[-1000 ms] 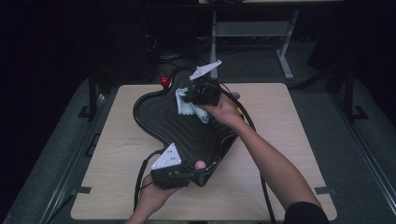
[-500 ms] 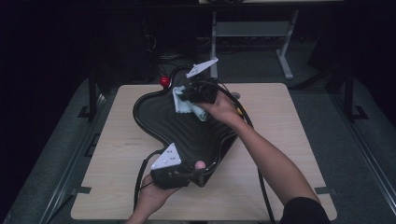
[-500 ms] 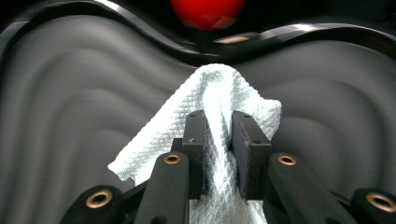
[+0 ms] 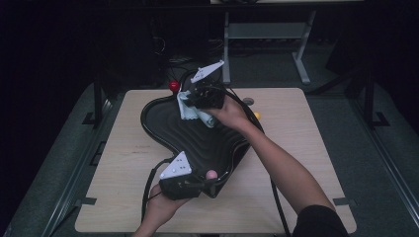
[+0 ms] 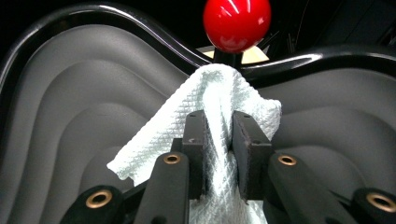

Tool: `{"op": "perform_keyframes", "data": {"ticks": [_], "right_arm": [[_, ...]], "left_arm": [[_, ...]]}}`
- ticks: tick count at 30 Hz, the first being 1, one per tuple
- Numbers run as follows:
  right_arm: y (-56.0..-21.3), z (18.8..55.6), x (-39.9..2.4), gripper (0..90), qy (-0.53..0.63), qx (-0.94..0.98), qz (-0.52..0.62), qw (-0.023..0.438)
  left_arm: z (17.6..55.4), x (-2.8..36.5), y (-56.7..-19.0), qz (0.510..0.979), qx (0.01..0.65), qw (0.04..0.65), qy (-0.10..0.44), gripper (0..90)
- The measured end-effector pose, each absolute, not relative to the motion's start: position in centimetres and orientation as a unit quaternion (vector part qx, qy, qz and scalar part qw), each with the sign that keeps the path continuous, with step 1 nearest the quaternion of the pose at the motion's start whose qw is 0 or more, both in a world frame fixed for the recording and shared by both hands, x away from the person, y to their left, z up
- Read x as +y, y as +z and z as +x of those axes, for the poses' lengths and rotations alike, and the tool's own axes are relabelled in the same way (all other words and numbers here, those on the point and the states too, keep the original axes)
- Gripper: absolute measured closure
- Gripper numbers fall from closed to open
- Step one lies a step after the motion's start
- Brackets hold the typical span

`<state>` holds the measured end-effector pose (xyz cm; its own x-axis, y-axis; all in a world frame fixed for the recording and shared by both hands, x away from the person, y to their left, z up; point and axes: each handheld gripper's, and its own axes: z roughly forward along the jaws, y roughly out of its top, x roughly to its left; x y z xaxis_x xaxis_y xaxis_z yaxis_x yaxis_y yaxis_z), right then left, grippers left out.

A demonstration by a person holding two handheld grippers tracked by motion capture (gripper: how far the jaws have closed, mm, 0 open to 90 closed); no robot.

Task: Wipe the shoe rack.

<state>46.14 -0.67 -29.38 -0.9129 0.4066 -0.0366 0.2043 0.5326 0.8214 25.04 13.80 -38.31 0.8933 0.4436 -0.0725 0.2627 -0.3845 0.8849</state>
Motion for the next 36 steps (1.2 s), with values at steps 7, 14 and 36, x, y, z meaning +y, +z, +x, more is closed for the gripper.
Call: {"op": "perform_keyframes", "data": {"ticks": [7,14,36], "right_arm": [[-29.3,47.1,-1.2,75.8,0.451,0.861,0.204,0.116],[-29.3,47.1,-1.0,75.8,0.442,0.866,0.192,0.132],[-33.3,42.7,-7.1,76.0,0.447,0.862,0.215,0.1]], "left_arm": [[25.1,13.8,-38.3,0.828,0.214,0.512,0.087,60.1],[25.1,13.8,-38.3,0.827,0.212,0.513,0.087,60.1],[25.1,13.8,-38.3,0.827,0.213,0.513,0.087,60.1]]}}
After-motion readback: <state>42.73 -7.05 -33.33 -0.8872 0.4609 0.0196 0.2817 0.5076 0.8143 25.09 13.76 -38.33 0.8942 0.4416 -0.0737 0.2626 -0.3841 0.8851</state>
